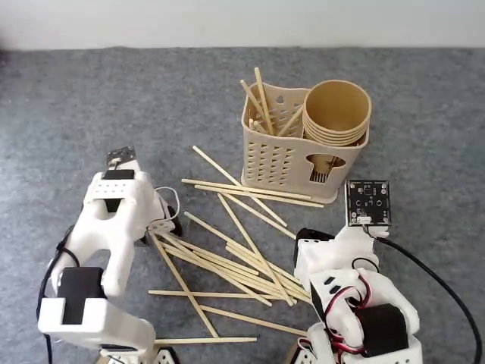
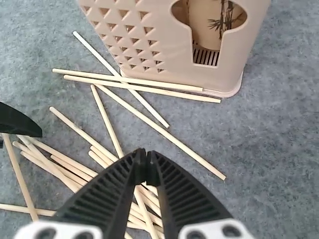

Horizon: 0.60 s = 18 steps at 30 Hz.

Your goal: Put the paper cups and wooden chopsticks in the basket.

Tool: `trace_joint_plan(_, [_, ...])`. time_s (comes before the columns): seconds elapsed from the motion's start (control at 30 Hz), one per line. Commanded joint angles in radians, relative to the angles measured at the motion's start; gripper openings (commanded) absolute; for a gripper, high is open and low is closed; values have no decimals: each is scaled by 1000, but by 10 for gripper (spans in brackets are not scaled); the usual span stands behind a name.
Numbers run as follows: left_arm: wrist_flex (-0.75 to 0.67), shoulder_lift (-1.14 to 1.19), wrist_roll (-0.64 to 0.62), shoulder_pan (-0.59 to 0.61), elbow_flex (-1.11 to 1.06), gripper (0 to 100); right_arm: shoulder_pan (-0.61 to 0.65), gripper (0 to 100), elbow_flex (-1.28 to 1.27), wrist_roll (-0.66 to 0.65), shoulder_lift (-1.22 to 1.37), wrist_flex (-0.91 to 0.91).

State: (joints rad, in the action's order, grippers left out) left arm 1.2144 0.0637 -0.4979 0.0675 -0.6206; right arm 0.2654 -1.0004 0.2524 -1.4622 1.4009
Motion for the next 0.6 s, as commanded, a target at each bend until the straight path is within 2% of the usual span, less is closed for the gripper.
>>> trace_joint_plan(0.0, [-9,-6,-35,-52,27,147,-8,14,5,8,18,-21])
trace_joint_plan(0.23, [-9,-6,-35,-77,27,17,-12,14,5,9,18,-21])
trace_joint_plan(0.57, [25,-18,-38,-124,88,13,-12,14,5,9,18,-21])
